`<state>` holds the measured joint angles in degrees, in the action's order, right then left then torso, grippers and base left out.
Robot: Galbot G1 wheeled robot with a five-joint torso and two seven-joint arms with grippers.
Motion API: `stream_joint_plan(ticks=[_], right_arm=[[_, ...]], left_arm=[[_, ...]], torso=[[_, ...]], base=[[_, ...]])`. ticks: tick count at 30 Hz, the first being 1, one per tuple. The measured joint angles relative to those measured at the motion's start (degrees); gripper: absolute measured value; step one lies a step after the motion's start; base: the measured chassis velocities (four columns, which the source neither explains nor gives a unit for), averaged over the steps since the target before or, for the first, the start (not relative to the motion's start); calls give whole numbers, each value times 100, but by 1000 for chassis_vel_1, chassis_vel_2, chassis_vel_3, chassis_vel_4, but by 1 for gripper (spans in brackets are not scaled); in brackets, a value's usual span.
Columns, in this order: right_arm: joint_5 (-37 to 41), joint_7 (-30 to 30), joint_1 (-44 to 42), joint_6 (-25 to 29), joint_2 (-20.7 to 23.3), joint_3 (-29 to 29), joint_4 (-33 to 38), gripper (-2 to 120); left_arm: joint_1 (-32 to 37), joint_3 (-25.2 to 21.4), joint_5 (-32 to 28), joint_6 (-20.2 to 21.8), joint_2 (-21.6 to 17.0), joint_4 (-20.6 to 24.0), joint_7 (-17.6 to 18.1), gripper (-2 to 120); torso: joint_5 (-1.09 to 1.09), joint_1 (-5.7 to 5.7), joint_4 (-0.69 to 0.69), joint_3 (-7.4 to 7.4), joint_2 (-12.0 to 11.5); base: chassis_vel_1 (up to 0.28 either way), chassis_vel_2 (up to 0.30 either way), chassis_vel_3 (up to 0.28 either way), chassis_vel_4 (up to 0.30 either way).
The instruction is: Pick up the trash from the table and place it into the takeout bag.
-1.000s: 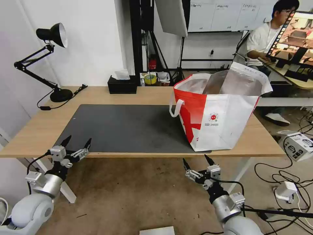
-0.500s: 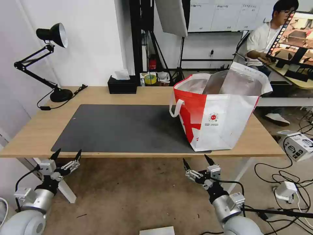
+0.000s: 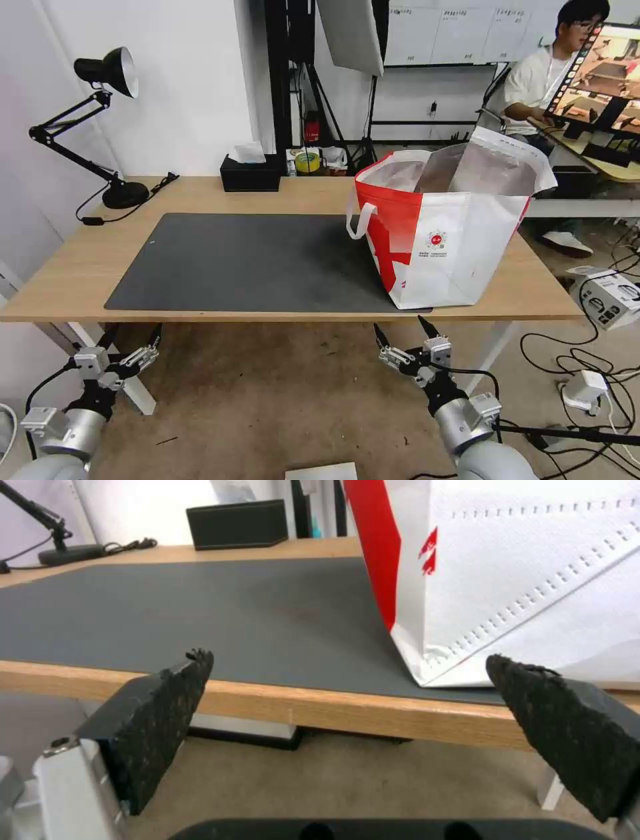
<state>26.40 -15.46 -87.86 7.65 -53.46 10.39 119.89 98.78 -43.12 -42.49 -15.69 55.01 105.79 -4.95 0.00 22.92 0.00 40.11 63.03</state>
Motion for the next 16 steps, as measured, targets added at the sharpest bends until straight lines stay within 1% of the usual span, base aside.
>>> stream_joint_plan(ticks=[16], right_arm=[[0,0,0,0,0,0,0,100]], left_arm=[[-12,7,-1,7,-4,7,5,100]], torso=[[0,0,0,0,0]], base=[[0,0,0,0]])
